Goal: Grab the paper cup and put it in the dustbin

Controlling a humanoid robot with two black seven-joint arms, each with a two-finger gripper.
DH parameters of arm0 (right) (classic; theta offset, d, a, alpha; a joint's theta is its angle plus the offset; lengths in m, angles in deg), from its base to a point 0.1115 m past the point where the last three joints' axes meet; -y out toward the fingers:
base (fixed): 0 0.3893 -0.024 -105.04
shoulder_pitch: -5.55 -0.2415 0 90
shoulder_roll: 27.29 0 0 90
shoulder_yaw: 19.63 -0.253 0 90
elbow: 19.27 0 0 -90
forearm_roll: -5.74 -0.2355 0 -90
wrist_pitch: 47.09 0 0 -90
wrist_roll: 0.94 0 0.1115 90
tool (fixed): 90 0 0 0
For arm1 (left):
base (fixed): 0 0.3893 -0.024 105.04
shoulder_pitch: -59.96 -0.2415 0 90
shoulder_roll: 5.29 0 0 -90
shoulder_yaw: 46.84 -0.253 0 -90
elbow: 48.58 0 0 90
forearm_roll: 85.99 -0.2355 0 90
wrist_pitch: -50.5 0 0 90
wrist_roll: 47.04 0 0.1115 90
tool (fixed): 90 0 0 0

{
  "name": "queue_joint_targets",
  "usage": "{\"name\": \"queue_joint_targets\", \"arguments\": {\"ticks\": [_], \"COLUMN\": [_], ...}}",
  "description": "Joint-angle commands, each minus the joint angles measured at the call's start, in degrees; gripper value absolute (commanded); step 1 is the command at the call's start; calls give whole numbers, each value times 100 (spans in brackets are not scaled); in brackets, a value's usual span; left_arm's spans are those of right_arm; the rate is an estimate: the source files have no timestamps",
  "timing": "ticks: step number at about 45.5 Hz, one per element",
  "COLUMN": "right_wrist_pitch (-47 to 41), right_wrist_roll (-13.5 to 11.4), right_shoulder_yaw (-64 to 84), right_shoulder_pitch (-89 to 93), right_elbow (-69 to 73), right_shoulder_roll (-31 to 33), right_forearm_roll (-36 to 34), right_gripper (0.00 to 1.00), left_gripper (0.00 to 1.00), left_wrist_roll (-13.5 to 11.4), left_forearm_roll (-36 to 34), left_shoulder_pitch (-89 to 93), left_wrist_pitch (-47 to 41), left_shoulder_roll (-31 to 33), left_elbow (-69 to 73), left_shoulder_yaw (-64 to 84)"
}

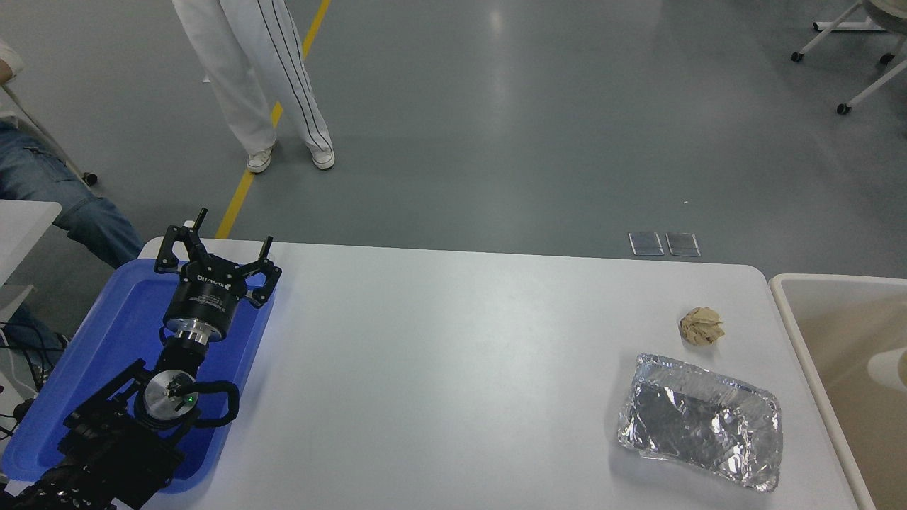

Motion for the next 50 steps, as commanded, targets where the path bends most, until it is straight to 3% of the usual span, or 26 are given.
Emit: {"name": "queue_joint_targets", "arguments": {"ticks": [1,4,10,14,27,40,41,45,50], "right_wrist_pitch": [1169,1249,1275,1284,1284,1301,1301,1380,1723], "right_wrist_roll": [-253,-525,-1386,-1677,-1853,-1862,-1862,-1862,-1853], "right_shoulder_yaw": [-865,-1111,-1393,-1472,-1507,-1516,-1516,-1525,-1525], "right_shoulder_pitch": [691,736,850,859,938,938,938,911,920], "right_elbow": [-228,-255,-255,-246,-237,-237,-237,-255,-211], "right_shoulder_roll": [-268,-321,-338,-400,-453,-453,-453,-444,-462], "right_forearm_roll": [-73,-73,-73,-90,-284,-293,-293,-293,-293], "right_gripper": [0,0,0,0,0,0,4,53,84], "left_gripper": [100,100,100,100,100,100,100,100,100], "left_wrist_roll": [0,0,0,0,0,0,0,0,0], "left_forearm_roll": [0,0,0,0,0,0,0,0,0], "left_shoulder_pitch": [0,0,0,0,0,0,0,0,0], "left_wrist_pitch": [3,3,3,3,-6,-6,2,3,2], "left_shoulder_roll": [0,0,0,0,0,0,0,0,0], "left_elbow": [7,-2,-2,7,-2,-2,-2,-2,-2], "left_shoulder_yaw": [0,0,0,0,0,0,0,0,0]}}
